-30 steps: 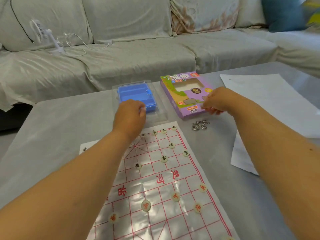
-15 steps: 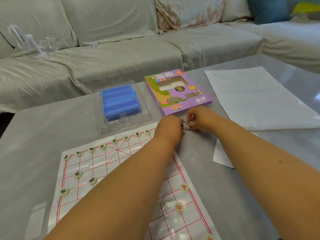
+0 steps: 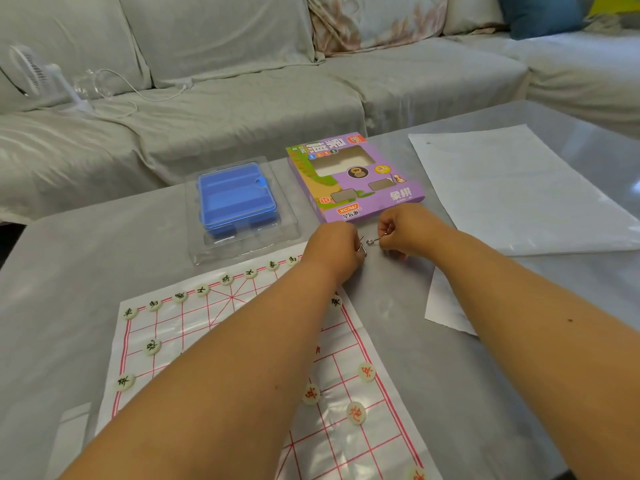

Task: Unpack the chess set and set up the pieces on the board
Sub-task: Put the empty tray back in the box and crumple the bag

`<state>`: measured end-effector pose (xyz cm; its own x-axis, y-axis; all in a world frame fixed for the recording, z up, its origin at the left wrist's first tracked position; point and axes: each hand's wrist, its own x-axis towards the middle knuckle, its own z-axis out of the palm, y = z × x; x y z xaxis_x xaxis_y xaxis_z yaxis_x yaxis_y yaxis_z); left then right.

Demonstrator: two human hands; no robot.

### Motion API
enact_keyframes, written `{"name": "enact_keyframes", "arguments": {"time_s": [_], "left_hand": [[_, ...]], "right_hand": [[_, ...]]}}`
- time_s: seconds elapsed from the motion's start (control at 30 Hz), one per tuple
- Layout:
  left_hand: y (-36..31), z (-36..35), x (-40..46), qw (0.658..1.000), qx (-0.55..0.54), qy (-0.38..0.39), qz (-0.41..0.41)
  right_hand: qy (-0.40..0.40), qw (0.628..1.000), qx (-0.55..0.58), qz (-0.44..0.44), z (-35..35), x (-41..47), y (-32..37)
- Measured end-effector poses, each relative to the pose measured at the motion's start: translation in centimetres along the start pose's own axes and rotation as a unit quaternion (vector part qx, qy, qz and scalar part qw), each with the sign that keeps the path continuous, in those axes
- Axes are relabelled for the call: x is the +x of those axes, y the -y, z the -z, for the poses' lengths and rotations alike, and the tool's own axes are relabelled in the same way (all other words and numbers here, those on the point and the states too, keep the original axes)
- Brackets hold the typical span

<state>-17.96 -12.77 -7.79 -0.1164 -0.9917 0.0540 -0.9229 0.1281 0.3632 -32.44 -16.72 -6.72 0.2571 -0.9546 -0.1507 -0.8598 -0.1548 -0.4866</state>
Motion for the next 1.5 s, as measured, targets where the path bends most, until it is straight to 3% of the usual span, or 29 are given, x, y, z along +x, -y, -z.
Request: {"name": "enact_keyframes", "arguments": {"time_s": [0.2,0.37,0.5,0.63,0.83,1.13,1.23,1.3,1.4,1.5], "left_hand": [[0.5,1.2,-1.1,0.992,-0.117,-0.049,0.011],[4.9,5.5,-2.9,0.971,-0.196,-0.124,0.062],[10.6,8.7,-3.6,0.961,-0.154,-0.175,0.146],[14.6,9.6,-3.6,0.963,-0.105,-0.137,0.206],[15.9,8.7,-3.4,0.975,-0.062,-0.107,0.185],[16.8,8.7,-3.3,0.977,-0.044,-0.110,0.179],[17.5,8.7,-3.4,0.954,-0.045,-0.161,0.250],[17.9,8.6,-3.3,0.926,-0.086,-0.154,0.334],[18.2,8.2,-2.7,0.871,-0.235,-0.129,0.411],[17.9,8.2,-2.3,0.810,-0.373,-0.139,0.431]], "right_hand": [[-0.024,0.999,-0.019,-0.028,0.9,-0.8,0.4],[-0.073,0.994,0.080,0.033,1.5,-0.6,4.2],[-0.059,0.987,0.123,0.085,-0.3,1.9,9.7],[-0.036,0.988,0.081,0.125,-2.8,4.5,13.1],[-0.016,0.986,-0.006,0.164,-5.0,6.1,14.8],[-0.087,0.990,-0.022,0.112,-5.9,6.5,14.5],[-0.108,0.992,-0.051,0.040,-6.1,6.0,14.5],[-0.077,0.995,-0.063,-0.001,-6.2,5.8,14.7],[-0.031,0.998,-0.028,-0.036,-6.2,5.9,15.0],[-0.044,0.997,0.027,-0.050,-6.0,6.1,14.8]]}}
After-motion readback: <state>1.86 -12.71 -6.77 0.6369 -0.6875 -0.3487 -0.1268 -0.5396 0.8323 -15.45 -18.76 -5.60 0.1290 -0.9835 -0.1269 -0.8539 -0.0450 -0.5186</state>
